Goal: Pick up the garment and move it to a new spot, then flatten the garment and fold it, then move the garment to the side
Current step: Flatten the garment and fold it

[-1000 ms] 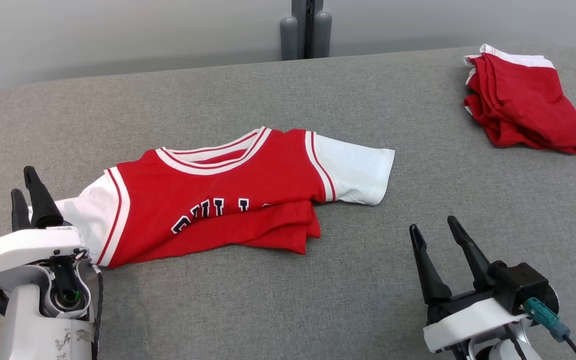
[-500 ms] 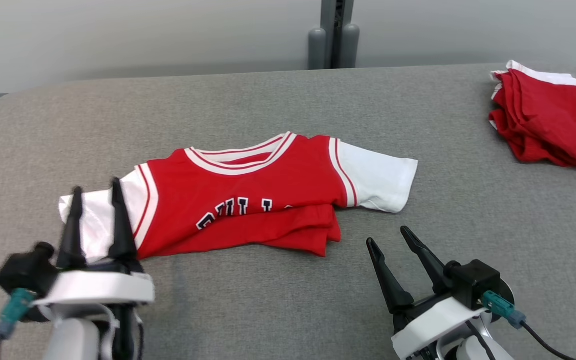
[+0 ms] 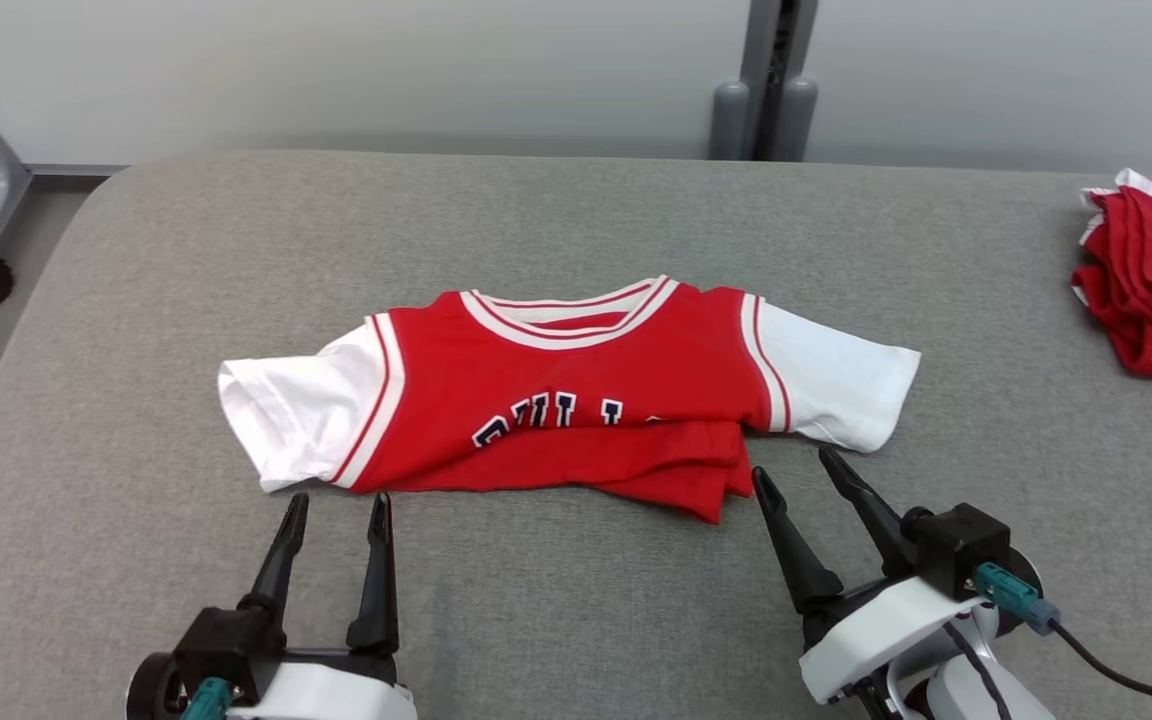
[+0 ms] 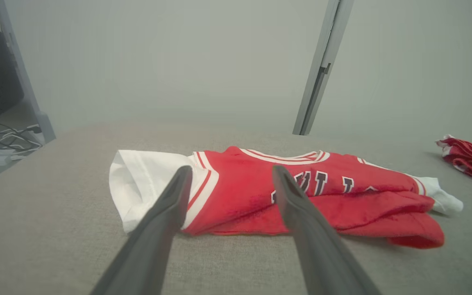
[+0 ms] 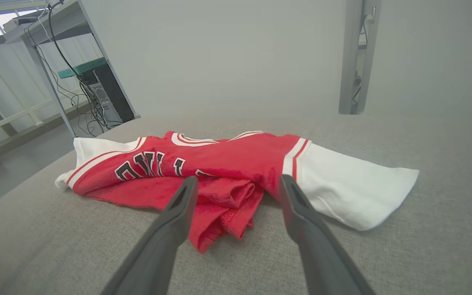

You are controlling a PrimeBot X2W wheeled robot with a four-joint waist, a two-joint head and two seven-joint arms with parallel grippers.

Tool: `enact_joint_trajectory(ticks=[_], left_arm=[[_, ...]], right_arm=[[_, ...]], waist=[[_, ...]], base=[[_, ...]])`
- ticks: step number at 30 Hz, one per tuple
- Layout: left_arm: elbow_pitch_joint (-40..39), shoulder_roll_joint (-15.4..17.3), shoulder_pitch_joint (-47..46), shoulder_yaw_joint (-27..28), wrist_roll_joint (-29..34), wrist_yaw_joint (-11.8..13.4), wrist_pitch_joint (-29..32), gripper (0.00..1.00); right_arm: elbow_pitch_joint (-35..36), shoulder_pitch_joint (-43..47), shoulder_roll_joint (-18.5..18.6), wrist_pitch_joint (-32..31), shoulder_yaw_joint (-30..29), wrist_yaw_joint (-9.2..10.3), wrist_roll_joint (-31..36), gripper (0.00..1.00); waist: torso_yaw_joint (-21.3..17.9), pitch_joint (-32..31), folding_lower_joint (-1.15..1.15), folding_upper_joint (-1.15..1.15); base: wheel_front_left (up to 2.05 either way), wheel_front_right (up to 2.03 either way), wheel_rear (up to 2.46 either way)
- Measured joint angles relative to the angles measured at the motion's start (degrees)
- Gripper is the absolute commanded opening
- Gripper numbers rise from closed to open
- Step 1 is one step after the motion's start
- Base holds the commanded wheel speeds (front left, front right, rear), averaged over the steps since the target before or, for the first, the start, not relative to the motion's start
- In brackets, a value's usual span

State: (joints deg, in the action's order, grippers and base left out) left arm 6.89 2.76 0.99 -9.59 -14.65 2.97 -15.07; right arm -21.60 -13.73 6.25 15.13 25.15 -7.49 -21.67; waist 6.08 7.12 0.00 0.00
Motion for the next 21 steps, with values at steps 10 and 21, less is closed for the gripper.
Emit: enact_joint_trajectory(ticks=[10,21], left_arm=[[1.24,0.01,0.72,-2.85,-0.11,1.13,-0.01,1.00],[2.11,0.02,-0.68,-4.43,-0.79,1.65,-0.01,1.00]], right_arm=[[-6.01,-1.34,0.27,0.01,-0.57,0.00,-1.63,1.00],[-16.40,-8.28,0.85,0.01,3.49,0.00,-4.21,0.88]], waist=[[4.19,-0.80,0.00,0.00],[6.59,0.42,0.00,0.00]], base=[[0.00,0.00,0.00],[0.00,0.00,0.00]])
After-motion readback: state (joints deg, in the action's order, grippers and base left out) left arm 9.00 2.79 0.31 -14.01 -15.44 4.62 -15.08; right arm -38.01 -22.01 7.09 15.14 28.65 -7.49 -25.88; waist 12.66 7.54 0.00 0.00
